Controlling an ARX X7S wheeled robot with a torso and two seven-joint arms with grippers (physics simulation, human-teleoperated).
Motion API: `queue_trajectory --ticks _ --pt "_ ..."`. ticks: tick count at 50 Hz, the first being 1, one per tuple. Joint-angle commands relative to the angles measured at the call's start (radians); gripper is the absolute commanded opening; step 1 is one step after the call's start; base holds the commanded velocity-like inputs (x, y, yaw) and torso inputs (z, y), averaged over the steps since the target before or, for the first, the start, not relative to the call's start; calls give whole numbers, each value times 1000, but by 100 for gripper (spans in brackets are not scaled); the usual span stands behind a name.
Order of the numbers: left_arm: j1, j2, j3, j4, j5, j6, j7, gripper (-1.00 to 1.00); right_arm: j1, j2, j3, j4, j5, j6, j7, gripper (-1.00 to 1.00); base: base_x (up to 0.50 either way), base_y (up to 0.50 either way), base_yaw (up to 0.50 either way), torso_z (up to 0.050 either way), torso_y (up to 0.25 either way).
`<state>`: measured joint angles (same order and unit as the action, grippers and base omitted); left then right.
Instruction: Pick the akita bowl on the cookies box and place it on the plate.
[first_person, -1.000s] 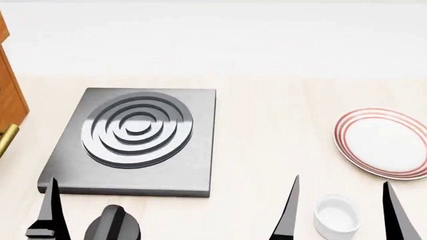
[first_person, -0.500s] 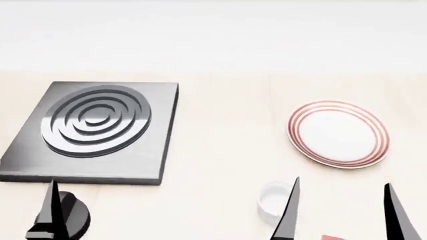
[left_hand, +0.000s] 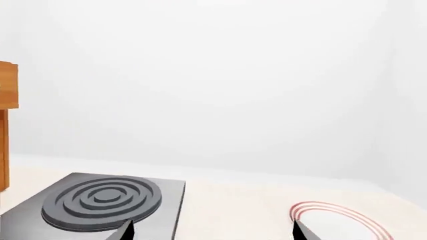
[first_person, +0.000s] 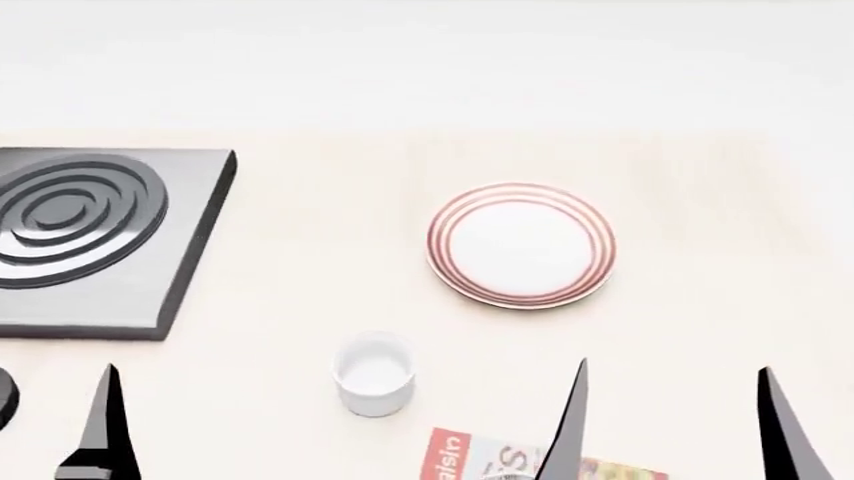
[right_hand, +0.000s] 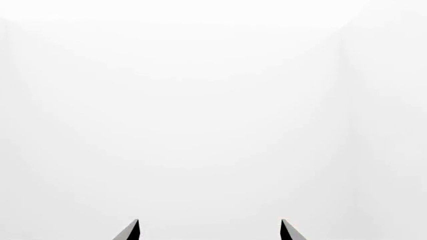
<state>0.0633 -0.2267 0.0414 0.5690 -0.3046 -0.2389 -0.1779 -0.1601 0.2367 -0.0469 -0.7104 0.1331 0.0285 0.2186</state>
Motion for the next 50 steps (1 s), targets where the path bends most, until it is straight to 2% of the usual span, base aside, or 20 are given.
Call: queue_trajectory --ticks 1,11,23,36,37,41,50 --pt "1 -11 8 -5 -8 8 -10 100 -7 7 -11 11 -1 -25 -1 100 -67 -500 0 0 0" --pt "2 -19 15 -4 -14 13 -18 100 -9 13 -21 23 16 -25 -5 100 -52 -489 0 0 0" --pt "-5 -29 22 0 -26 1 -31 100 -6 21 -20 9 37 -15 -1 100 10 -8 0 0 0" --pt "-6 -29 29 -15 -19 18 -44 100 -17 27 -26 32 30 -71 -6 100 458 -56 0 0 0" --pt "12 -30 1 -14 -76 73 -3 100 -16 32 -26 7 19 -32 4 100 0 0 0 50 0" --pt "0 -17 -37 -17 -124 61 -28 100 -3 39 -16 -3 33 -4 12 100 0 0 0 50 0" --pt "6 -36 -15 -12 -106 71 -13 100 -10 45 -10 -1 34 -21 16 100 0 0 0 50 0"
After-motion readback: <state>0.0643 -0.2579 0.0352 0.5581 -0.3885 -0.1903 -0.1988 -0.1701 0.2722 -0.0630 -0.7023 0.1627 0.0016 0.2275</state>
